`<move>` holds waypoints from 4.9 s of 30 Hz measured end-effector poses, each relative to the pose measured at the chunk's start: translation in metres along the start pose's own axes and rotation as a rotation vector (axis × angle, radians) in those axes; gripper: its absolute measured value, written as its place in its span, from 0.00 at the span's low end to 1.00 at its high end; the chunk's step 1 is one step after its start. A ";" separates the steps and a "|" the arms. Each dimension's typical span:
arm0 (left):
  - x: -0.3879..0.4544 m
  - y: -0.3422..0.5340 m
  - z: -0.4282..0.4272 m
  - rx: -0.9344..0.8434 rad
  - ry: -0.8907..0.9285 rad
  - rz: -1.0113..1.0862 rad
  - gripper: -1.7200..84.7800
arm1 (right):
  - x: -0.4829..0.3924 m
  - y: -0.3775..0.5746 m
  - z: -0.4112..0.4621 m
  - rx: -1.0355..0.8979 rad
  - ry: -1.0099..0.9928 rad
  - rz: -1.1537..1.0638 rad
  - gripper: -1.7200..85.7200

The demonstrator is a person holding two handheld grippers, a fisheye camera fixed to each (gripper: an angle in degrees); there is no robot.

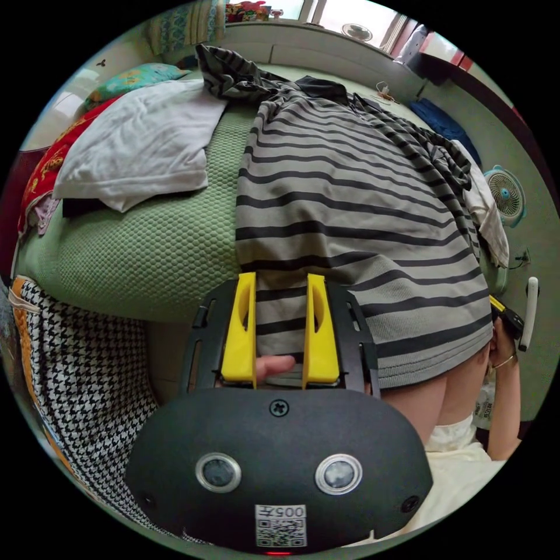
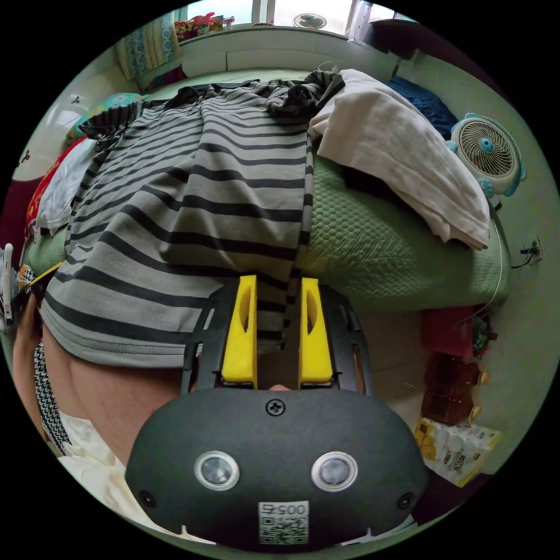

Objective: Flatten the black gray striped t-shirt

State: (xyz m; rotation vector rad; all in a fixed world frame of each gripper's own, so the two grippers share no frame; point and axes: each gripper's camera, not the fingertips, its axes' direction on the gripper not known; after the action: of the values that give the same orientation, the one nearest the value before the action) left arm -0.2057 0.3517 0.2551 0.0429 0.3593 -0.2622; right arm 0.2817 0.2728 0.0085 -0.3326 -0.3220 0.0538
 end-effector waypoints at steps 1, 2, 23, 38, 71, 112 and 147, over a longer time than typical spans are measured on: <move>0.000 0.002 -0.002 -0.004 -0.003 -0.011 0.17 | 0.001 0.000 -0.001 -0.001 0.000 0.001 0.12; 0.002 0.004 -0.005 -0.006 -0.008 -0.016 0.17 | 0.003 0.002 -0.003 0.000 0.000 0.008 0.11; 0.008 0.029 -0.189 0.138 0.015 0.069 0.02 | 0.073 0.012 -0.183 0.106 -0.171 -0.078 0.00; -0.012 0.046 -0.099 -0.023 0.173 -0.112 0.06 | 0.095 0.012 -0.102 -0.086 -0.173 -0.073 0.07; 0.395 -0.240 0.051 0.304 0.485 0.532 0.11 | 0.143 -0.379 -0.079 0.154 0.023 -0.203 0.05; 0.167 -0.290 0.027 0.346 -0.034 0.144 0.12 | -0.206 -0.564 -0.063 0.338 -0.470 -0.596 0.14; -0.127 -0.207 -0.031 0.401 -0.064 -0.552 0.13 | -0.766 -0.625 0.074 -0.124 -0.652 -1.057 0.08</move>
State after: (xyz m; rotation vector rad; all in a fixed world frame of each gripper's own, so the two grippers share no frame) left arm -0.3854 0.1855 0.2721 0.3320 0.2445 -0.8776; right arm -0.4678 -0.3744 0.0496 -0.2264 -1.1159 -0.9171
